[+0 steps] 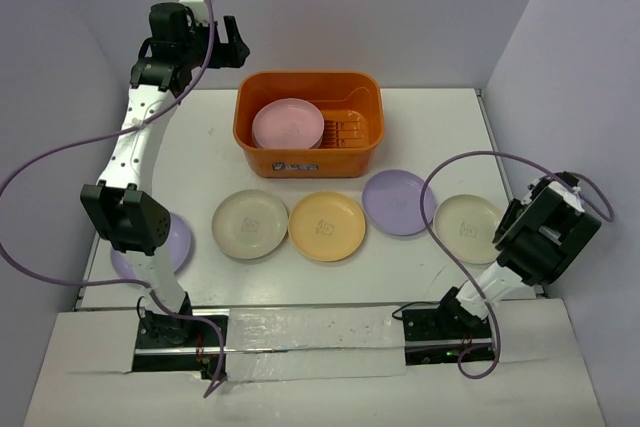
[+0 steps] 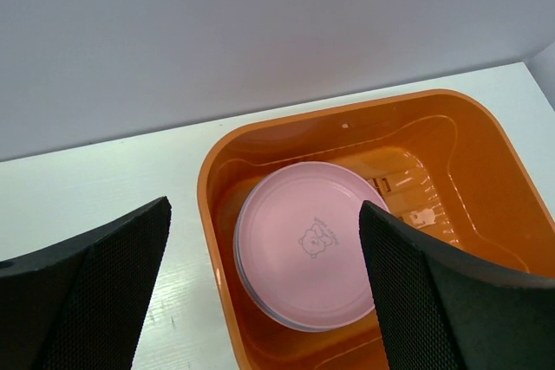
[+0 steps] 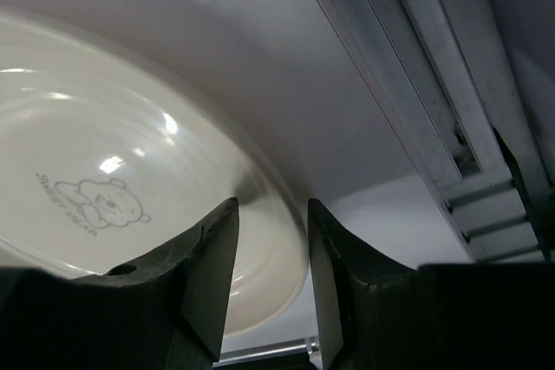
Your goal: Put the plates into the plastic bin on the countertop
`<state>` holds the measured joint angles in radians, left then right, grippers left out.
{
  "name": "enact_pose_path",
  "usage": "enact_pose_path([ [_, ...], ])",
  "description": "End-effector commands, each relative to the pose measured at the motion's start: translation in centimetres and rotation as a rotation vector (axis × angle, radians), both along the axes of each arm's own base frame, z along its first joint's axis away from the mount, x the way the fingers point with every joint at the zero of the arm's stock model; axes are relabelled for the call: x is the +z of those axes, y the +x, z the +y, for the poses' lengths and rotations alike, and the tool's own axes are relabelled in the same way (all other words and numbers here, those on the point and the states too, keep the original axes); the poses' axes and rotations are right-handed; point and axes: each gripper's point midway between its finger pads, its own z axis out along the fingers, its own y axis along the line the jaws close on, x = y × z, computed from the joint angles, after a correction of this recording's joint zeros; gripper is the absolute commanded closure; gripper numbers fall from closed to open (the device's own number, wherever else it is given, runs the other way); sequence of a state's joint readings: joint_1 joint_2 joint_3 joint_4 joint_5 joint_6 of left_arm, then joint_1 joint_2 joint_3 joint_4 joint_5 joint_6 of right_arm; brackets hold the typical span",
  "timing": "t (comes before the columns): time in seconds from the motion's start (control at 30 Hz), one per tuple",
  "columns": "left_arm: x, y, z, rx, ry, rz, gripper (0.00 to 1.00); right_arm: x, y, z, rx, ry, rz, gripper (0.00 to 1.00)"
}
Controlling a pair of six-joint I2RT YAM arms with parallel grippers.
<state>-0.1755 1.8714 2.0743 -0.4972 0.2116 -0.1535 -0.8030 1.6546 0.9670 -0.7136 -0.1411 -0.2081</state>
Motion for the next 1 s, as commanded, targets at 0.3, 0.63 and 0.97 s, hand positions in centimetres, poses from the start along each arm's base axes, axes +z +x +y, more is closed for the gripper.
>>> enact_pose_path([
  [0.3,2.3,-2.1,1.9,0.046,0.013,-0.041,0.05,3.6,2.6,-1.5,0.079,0.029,-0.112,1.00],
  [0.63,0.0,-2.3,6.5,0.123,-0.063,0.041,0.01,15.6,5.5,-0.1,0.212,-0.025,-0.436,1.00],
  [0.97,-3.2,-5.2,15.8,0.255,-0.051,0.108,0.01,23.5,16.5,12.2,0.275,0.100,-0.797,1.00],
])
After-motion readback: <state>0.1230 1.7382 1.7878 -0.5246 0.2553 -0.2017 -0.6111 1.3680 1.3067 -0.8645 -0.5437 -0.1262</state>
